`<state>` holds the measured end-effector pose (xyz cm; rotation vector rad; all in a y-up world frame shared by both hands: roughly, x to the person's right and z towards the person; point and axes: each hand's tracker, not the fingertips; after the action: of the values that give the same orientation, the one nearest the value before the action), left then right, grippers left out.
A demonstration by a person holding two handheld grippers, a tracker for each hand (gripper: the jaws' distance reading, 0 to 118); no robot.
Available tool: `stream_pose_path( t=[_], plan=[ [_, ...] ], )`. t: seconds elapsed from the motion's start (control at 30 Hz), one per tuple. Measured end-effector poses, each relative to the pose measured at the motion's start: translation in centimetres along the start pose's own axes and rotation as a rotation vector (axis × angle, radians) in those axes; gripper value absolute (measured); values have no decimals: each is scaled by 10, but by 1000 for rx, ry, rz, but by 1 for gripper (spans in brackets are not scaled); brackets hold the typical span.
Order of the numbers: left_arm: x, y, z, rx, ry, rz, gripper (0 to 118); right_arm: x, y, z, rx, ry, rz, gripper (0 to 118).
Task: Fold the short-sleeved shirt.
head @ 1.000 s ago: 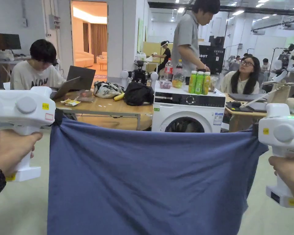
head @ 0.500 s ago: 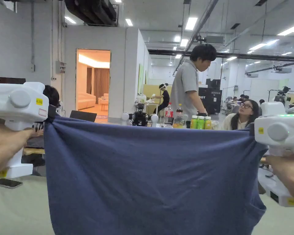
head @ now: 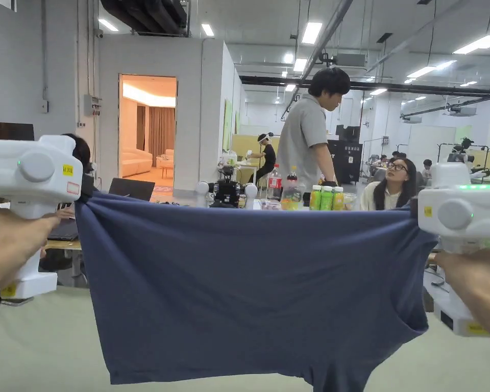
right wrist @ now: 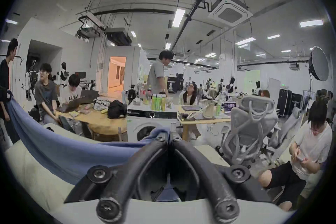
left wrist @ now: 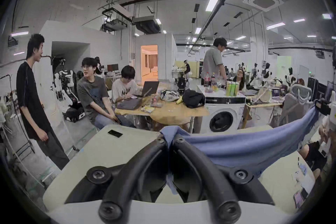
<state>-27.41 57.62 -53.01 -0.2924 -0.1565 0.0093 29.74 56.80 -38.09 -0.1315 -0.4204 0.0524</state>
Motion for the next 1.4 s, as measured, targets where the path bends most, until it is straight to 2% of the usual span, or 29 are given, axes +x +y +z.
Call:
stream_pose_path(
  t=[0.17,0.3,0.57,0.77,1.0,1.07,1.17,1.27,1.4],
  plan=[
    [-3,-80,-3,-100,-30,15,0,9,-71,14,-105,-1,28,0],
    [1,-134,24,-136,-44,-19,0,20,-113,39,-147,-8,55,0],
    [-1,-201,97,-142,-94,34,0,36,-170,110,-222,-8,76,0],
    [-13,-249,127,-195,-91,57,0,40,-217,153,-271,1,95,0],
    [-18,-304,162,-260,-99,66,0,44,-269,191,-404,13,122,0],
    [-16,-325,168,-319,-94,56,0,44,-285,198,-459,28,150,0],
    [-14,-360,169,-412,-82,38,0,48,-314,206,-542,42,129,0],
    [-15,-394,161,-532,-84,66,0,49,-349,207,-635,42,164,0],
    [-17,-424,151,-669,-75,45,0,54,-389,198,-767,62,166,0]
  ],
)
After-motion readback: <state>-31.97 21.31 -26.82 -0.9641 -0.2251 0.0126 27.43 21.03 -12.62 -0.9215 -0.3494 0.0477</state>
